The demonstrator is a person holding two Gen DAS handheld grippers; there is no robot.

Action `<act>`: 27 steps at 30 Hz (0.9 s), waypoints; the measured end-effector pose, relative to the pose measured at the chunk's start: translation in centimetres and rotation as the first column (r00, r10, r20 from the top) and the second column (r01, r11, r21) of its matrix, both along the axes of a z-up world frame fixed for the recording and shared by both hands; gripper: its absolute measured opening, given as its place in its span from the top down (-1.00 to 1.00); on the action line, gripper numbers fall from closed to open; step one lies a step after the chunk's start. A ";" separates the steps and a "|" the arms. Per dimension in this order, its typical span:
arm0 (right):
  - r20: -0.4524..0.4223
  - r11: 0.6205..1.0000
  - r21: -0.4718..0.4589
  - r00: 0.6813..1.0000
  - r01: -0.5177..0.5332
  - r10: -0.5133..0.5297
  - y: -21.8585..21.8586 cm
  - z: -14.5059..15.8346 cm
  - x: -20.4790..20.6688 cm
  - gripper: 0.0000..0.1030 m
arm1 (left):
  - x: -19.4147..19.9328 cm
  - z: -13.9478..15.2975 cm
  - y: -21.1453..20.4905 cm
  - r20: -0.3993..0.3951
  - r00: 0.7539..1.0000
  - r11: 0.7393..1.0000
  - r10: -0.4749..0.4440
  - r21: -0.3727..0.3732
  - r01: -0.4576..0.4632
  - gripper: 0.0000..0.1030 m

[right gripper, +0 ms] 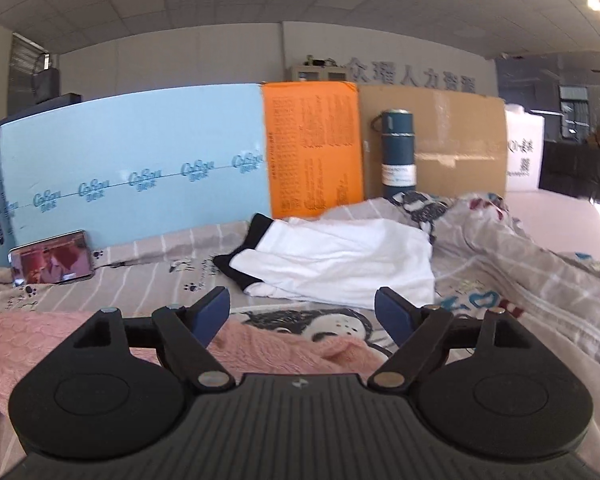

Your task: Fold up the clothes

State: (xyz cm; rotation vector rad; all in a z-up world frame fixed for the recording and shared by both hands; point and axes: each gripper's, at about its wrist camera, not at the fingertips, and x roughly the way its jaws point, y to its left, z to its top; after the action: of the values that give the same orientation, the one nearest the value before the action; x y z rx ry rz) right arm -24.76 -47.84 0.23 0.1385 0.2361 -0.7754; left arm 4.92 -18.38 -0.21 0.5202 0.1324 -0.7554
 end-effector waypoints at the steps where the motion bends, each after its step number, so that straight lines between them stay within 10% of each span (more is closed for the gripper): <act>1: -0.008 0.998 -0.015 0.998 -0.059 0.059 0.3 0.2 0.7 -0.54 | -0.1 -0.3 -0.5 -0.003 1.000 1.000 -0.019 0.024 0.019 -0.70; 7: -0.109 0.939 -0.023 0.935 -0.342 0.338 1.4 -0.1 5.1 -0.54 | 2.0 -2.5 -1.8 0.053 0.995 0.985 0.079 0.152 -0.086 -0.71; 16: -0.292 0.878 0.025 0.837 -0.477 0.463 0.9 -2.5 10.6 -0.54 | 2.5 -2.5 -1.0 0.039 0.994 0.988 0.103 0.112 -0.107 -0.80; 18: -0.309 0.864 0.044 0.816 -0.501 0.488 0.7 -3.0 11.1 -0.16 | 2.3 -2.3 -0.8 0.034 0.995 0.991 0.091 0.095 -0.094 -0.80; 23: -0.334 0.839 -0.011 0.793 -0.544 0.510 1.9 -2.9 10.1 0.67 | 0.2 -1.3 0.1 -0.017 0.988 0.989 -0.150 -0.017 0.150 -0.83; 27: -0.314 0.816 -0.085 0.793 -0.571 0.522 4.1 -1.7 8.0 0.76 | -3.1 -0.6 0.0 -0.017 0.922 0.921 -0.386 -0.057 0.385 -0.89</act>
State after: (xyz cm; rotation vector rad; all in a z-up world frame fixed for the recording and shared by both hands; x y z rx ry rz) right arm -16.78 -43.75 -1.45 -0.2090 0.4499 -0.2205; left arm 1.86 -18.35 -0.85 0.4912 0.0346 -1.1498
